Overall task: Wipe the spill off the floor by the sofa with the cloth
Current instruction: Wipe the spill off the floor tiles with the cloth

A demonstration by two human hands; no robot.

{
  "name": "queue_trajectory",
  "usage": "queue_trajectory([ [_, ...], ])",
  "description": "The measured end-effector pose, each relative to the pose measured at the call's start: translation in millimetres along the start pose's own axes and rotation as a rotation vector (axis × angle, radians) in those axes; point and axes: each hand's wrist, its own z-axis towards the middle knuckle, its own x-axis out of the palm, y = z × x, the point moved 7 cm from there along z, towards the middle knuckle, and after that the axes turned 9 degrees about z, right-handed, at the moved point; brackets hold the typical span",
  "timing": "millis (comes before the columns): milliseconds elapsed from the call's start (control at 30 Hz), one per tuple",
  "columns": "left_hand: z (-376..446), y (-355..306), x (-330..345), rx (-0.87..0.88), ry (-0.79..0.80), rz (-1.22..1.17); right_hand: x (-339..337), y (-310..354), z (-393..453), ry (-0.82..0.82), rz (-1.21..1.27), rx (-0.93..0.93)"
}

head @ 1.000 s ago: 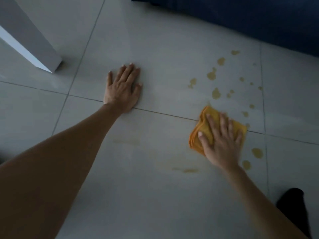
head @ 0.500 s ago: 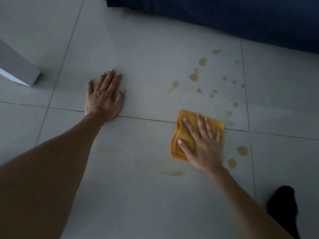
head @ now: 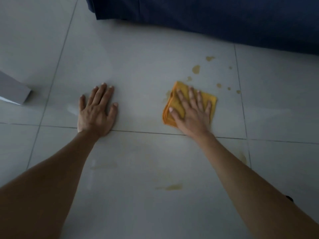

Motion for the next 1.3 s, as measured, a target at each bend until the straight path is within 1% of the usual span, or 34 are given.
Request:
queue_trajectory([
  [67, -0.2, 0.6, -1.3, -0.005, 0.0, 0.008, 1.5, -3.6, -25.1, 0.006, -0.063, -0.118],
  [133, 0.3, 1.3, -1.6, -0.01, 0.01, 0.002, -3.1, -32.1, -42.2, 0.003, -0.093, -0.139],
  [167, 0.3, 1.1, -1.4, -0.009, 0.013, -0.001, -8.0, -52.1, -44.9, 0.004, -0.082, -0.097],
  [267, 0.0, 0.4, -1.1, -0.011, 0.02, -0.002, -25.4, -104.7, -33.1, -0.013, -0.05, 0.102],
  [367, 0.6, 0.8, -0.9, -0.016, 0.025, 0.002, -39.8, -122.9, 3.2, -0.057, -0.005, 0.246],
  [467, 1.0, 1.7, 0.1, -0.026, 0.036, -0.004, -44.0, -106.6, 49.1, -0.071, 0.038, 0.316],
  [533, 1.0, 1.8, 0.6, -0.03, 0.04, -0.005, -39.7, -80.5, 73.4, -0.062, 0.044, 0.293],
  [600, 1.4, 2.3, 0.6, -0.033, 0.036, -0.007, -31.0, -49.5, 83.8, -0.049, 0.035, 0.204],
  [667, 1.3, 2.6, 0.3, -0.037, 0.044, -0.007, -21.4, -25.1, 75.9, -0.03, 0.005, 0.068],
  [733, 0.9, 1.7, -0.3, -0.037, 0.055, -0.01, -17.3, -18.8, 54.8, -0.009, -0.039, -0.059],
  [800, 0.6, 1.6, -1.7, -0.041, 0.062, -0.013, -19.3, -34.8, 35.9, -0.001, -0.074, -0.114],
  [833, 0.6, 1.1, -2.1, -0.042, 0.067, -0.01, -22.6, -50.2, 30.7, 0.005, -0.079, -0.093],
  [900, 1.1, 0.3, -3.5, -0.043, 0.08, -0.007, -32.5, -83.5, 29.7, 0.008, -0.072, 0.006],
  [967, 2.3, 0.3, -3.7, -0.047, 0.097, -0.014, -42.1, -108.9, 41.4, -0.009, -0.05, 0.116],
  [1033, 2.0, -0.1, -3.1, -0.049, 0.107, -0.015, -49.6, -120.8, 62.8, -0.035, -0.02, 0.209],
  [1100, 1.9, 0.8, -3.1, -0.058, 0.108, -0.011, -55.3, -117.8, 90.5, -0.062, 0.023, 0.282],
  [1167, 3.0, 1.9, -3.3, -0.062, 0.106, -0.013, -55.3, -103.1, 117.0, -0.064, 0.06, 0.307],
  [1233, 4.0, 2.1, -3.9, -0.06, 0.096, -0.016, -49.8, -79.9, 135.4, -0.051, 0.073, 0.275],
  [1300, 3.0, 1.9, -4.1, -0.059, 0.091, -0.02, -41.6, -54.0, 137.2, -0.032, 0.064, 0.199],
])
